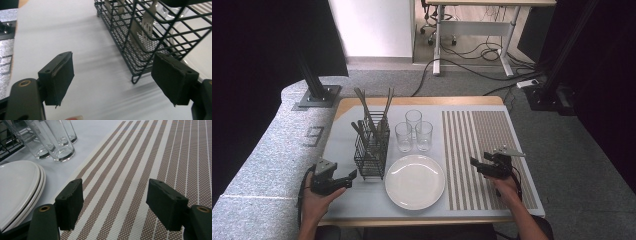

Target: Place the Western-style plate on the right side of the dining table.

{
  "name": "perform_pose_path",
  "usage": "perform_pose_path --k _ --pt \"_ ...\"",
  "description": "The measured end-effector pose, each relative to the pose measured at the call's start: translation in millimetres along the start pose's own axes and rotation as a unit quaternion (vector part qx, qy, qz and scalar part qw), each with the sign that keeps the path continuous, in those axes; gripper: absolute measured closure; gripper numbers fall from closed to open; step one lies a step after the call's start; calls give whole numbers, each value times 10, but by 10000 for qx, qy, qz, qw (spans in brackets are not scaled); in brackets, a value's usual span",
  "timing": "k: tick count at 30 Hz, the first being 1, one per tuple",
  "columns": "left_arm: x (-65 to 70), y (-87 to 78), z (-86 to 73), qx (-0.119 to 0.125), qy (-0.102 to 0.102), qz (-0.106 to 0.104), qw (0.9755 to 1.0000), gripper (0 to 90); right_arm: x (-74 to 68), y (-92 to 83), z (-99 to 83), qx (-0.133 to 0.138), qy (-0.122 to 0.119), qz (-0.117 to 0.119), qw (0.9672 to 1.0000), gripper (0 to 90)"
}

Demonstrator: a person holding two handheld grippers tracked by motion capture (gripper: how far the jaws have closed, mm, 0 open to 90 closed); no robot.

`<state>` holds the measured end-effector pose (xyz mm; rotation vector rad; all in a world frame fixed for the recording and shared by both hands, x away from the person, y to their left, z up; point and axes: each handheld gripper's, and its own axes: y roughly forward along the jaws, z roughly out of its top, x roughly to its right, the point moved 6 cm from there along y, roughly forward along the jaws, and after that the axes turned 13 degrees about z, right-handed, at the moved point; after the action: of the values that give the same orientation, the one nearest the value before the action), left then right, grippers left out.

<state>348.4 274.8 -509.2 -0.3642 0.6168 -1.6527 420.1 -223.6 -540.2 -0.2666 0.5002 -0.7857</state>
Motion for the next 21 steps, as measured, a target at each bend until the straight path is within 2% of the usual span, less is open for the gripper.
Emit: perform_pose_path --k 2,4,5,11,16,21 --pt "17 -30 44 192 9 220 9996 242 -5 -3 -4 -23 -3 23 10000 307" --pt "36 -75 103 396 -82 228 9989 259 -10 -18 -5 -6 61 83 9999 311" --pt "53 -97 122 442 -110 151 9988 253 -10 -28 -2 15 84 105 9999 311" --pt "108 -103 115 234 -99 -38 9997 228 26 -36 9 48 86 87 9999 309" --pt "159 -142 106 92 -33 -77 9999 240 10 -58 19 85 76 47 9999 309" --pt "211 -216 138 162 -75 -199 9996 239 -40 -34 22 138 133 63 9998 312"
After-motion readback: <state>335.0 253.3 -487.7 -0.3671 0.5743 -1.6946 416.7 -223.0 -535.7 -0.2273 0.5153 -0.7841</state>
